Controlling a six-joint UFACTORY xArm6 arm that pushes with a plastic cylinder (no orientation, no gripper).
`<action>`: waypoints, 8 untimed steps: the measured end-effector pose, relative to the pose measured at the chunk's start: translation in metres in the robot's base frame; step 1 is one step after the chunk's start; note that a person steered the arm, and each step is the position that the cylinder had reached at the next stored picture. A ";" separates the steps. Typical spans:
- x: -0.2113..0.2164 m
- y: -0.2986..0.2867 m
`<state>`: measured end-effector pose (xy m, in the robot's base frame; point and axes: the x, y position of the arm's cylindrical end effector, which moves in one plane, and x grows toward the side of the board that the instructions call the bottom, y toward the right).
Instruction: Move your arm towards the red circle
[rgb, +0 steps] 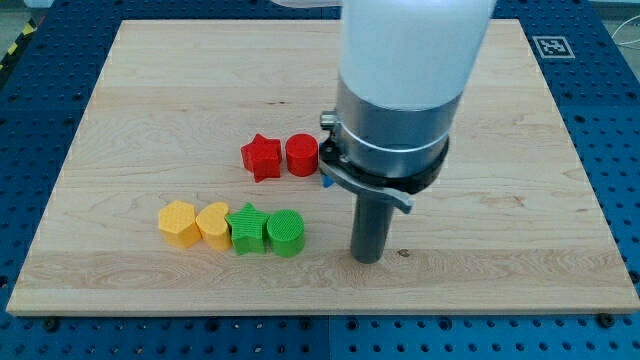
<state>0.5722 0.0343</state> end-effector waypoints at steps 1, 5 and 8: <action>0.000 -0.021; -0.078 -0.010; -0.071 -0.016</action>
<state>0.5013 0.0184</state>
